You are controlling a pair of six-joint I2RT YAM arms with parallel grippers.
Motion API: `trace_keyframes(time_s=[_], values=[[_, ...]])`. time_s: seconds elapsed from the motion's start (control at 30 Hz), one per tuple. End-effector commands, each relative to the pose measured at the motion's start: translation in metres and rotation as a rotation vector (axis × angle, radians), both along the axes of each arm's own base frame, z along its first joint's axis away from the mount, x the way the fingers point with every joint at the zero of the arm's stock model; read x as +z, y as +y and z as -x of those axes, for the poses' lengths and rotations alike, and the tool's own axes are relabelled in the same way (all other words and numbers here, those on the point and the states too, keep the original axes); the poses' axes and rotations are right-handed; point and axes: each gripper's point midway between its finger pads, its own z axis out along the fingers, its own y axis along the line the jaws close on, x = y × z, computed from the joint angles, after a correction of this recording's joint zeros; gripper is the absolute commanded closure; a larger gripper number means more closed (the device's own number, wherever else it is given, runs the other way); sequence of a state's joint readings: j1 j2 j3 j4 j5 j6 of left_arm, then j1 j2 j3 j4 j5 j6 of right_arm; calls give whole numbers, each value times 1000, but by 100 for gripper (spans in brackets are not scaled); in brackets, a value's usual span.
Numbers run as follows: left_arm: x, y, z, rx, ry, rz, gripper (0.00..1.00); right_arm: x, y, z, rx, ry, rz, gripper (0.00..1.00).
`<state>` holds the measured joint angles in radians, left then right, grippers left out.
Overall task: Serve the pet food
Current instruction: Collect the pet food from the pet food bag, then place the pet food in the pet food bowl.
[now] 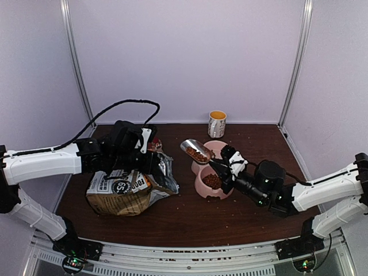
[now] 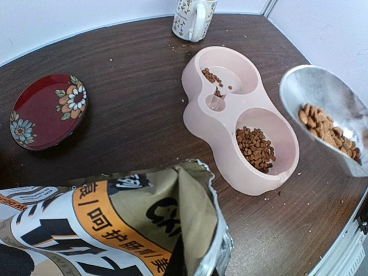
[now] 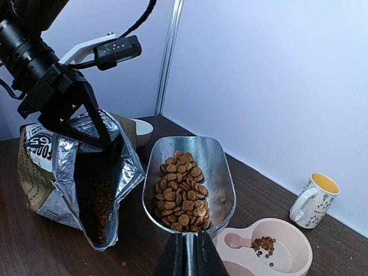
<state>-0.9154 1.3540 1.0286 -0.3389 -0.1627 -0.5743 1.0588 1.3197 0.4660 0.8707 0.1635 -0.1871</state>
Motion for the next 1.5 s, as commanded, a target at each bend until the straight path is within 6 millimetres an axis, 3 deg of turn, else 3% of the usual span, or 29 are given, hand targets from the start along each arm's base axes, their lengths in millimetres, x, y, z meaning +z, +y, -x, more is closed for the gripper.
trace_keyframes(time_s=[0.0, 0.37, 0.73, 1.1, 1.47], values=[[38, -7, -15, 21, -100, 107, 100, 17, -15, -13, -107, -11, 13, 100], [17, 7, -3, 34, -53, 89, 100, 27, -28, -42, -166, 78, 58, 100], [10, 29, -5, 92, -80, 6, 100, 35, -66, -66, -281, 126, 81, 100], [9, 19, -8, 61, -87, 4, 100, 37, -103, -75, -357, 186, 96, 100], [13, 20, -6, 66, -85, 26, 100, 25, -100, -100, -348, 282, 165, 100]])
